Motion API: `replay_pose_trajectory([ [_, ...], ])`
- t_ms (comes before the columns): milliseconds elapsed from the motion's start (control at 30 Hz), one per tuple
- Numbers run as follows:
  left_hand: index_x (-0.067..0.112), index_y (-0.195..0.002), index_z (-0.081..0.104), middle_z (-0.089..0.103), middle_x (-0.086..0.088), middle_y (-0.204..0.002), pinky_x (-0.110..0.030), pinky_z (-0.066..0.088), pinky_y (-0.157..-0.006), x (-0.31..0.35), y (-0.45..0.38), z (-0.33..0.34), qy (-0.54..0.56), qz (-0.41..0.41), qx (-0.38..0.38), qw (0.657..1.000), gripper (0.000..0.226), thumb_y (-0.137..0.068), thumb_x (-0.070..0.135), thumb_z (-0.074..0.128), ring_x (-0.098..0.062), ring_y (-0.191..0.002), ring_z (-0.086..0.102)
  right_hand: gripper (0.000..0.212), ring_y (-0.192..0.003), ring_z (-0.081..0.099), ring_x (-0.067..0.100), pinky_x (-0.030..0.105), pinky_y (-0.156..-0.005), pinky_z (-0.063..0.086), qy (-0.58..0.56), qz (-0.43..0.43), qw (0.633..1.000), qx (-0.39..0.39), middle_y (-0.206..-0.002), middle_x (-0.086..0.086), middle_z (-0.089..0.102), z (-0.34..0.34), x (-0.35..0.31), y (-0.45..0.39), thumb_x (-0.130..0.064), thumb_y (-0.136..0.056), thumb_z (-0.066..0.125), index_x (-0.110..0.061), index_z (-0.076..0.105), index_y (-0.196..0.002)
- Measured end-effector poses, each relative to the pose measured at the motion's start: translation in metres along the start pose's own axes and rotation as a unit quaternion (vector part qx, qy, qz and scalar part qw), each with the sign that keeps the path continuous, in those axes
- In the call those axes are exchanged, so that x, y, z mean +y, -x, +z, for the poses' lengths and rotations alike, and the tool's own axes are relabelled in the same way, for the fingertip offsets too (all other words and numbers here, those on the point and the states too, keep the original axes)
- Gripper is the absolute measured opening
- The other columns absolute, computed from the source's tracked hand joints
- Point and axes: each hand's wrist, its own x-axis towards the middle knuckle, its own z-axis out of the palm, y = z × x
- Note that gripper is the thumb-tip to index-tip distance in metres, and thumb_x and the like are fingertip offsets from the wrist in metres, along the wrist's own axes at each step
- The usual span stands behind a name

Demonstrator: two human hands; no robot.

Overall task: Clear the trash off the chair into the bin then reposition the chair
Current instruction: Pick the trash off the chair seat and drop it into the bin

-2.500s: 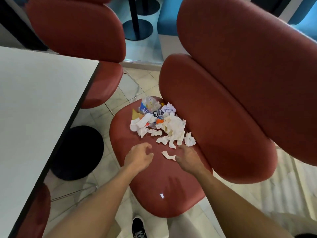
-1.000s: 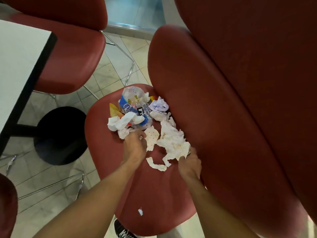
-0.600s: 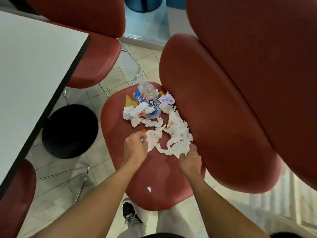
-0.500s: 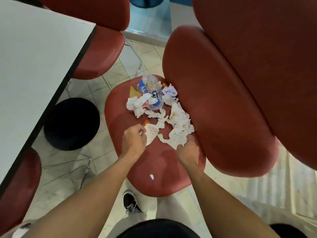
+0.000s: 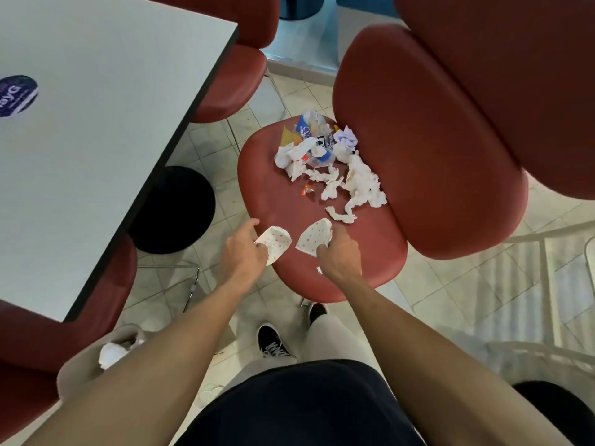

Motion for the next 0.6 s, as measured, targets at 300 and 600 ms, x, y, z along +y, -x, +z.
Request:
replay_pose_trajectory([
  [300, 0.023, -0.116, 0.067, 0.070, -0.003, -0.107, -0.032, 0.052, -0.074, -0.028, 0.040, -0.028, 0.005, -0.096, 0.052, 0.994, 0.036, -0.085, 0.008, 0.054, -0.024, -0.093, 0.063, 0.037, -0.100, 0.061, 0.035, 0.042, -0.083, 0.054, 0.079, -0.098, 0.991, -0.037, -0.112, 0.014, 0.064, 0.019, -0.012, 0.031, -0.017, -0.087, 0.049, -0.014, 0.046, -0.124],
  [600, 0.023, -0.103, 0.072, 0.072, 0.000, -0.098, -0.029, 0.048, -0.068, -0.072, 0.077, -0.043, 0.044, -0.174, 0.093, 0.979, 0.026, -0.085, 0.011, 0.057, -0.023, -0.088, 0.064, 0.036, -0.100, 0.061, 0.034, 0.042, -0.081, 0.054, 0.105, -0.167, 0.977, -0.083, -0.113, 0.012, 0.064, 0.039, -0.020, 0.061, -0.017, -0.085, 0.048, -0.016, 0.049, -0.121],
])
